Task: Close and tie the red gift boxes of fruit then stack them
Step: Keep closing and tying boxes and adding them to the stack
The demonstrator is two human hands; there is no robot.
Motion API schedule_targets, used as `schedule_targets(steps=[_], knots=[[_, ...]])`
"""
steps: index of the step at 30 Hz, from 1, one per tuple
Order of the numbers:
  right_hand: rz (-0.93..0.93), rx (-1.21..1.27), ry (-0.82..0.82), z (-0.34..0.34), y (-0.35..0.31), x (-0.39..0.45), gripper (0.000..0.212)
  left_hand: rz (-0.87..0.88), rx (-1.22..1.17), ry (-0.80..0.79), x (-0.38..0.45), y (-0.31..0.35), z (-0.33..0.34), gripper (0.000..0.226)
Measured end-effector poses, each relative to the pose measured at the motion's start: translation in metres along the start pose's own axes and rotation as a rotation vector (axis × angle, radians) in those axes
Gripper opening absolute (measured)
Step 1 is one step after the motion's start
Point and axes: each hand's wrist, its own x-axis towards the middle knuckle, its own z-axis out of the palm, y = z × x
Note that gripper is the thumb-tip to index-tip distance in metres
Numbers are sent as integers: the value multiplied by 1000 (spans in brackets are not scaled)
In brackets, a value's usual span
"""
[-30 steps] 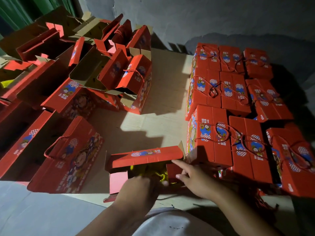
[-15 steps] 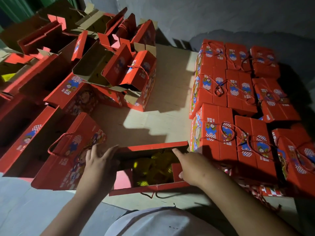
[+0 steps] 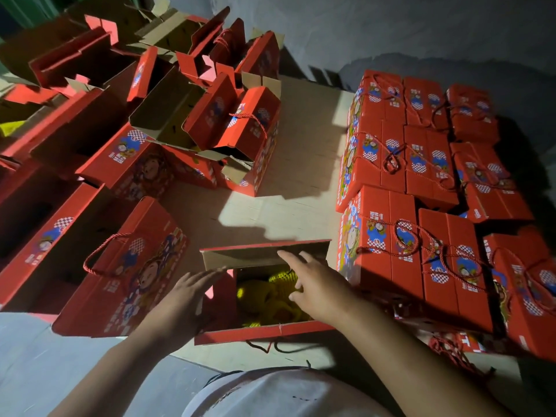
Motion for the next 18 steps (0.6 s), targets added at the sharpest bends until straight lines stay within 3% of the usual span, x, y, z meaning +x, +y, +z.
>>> schedule_targets(steps=[4,9,14,18], knots=[[-68,340,104,8,7,-8,63,132,217,-81,-6,-16,13,88],[148,960,112,-1,18,-11,37,154,277,-79,-15,-18,22,80],[293,1017,145,0,50,-21,23,168,312,-5,-24,-12,19,71],[288,827,133,4,69,-36,46,236,428,5,-38,-8,22,51]])
